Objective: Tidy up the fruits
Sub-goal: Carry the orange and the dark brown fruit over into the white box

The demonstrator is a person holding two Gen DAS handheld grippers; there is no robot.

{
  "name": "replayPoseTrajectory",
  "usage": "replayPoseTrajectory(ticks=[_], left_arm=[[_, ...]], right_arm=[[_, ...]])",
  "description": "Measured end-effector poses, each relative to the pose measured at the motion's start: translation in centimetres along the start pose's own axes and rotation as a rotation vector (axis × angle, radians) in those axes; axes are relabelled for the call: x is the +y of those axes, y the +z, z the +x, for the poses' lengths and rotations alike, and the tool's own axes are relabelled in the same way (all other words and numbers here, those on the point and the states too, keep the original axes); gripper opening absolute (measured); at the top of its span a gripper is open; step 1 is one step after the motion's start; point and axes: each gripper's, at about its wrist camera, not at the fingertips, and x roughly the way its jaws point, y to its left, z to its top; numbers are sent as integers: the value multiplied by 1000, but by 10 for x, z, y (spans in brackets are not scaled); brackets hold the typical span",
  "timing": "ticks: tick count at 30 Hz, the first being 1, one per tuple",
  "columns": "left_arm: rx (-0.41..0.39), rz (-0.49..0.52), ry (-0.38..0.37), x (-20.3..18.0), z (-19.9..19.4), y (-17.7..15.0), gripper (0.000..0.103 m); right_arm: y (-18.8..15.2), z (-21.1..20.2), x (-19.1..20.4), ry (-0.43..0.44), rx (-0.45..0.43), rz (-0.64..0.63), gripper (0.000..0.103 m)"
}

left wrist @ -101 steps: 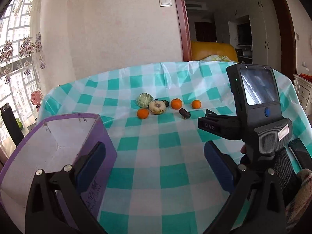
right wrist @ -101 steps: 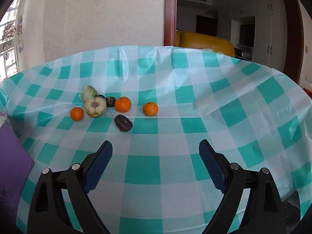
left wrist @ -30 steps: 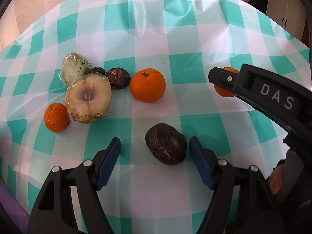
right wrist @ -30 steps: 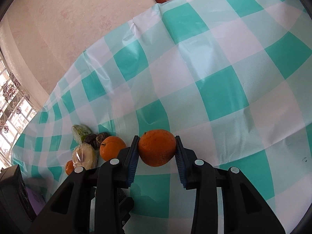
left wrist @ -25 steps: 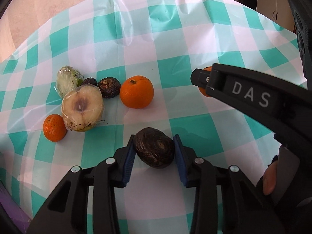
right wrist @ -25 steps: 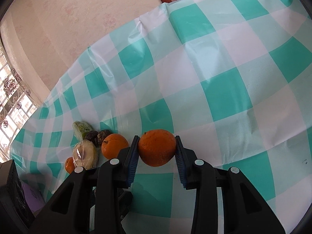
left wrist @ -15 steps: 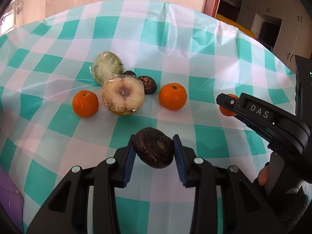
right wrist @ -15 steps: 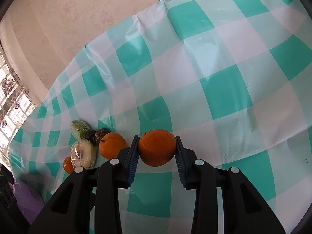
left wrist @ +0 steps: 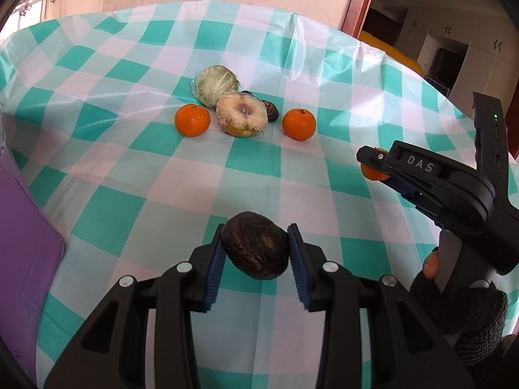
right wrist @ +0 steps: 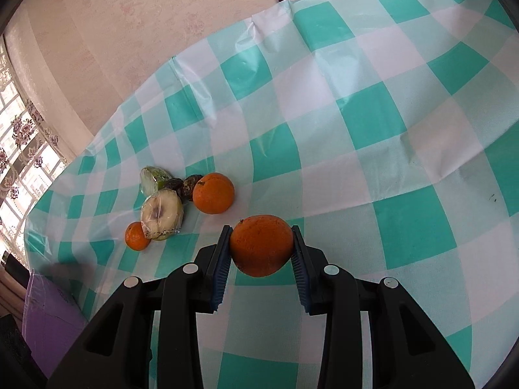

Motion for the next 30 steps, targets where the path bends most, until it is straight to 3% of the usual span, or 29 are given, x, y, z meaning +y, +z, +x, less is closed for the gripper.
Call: replayPoseTrajectory(ticks=[18,30], left_arm=[[-16,-26,-67,45,-70,-59,38],[-103,-2,-80,52,-98,-73,38]], right_arm=[[-87,-59,46,40,40,-67,36],[-123,-78,63,51,92,-99,36]])
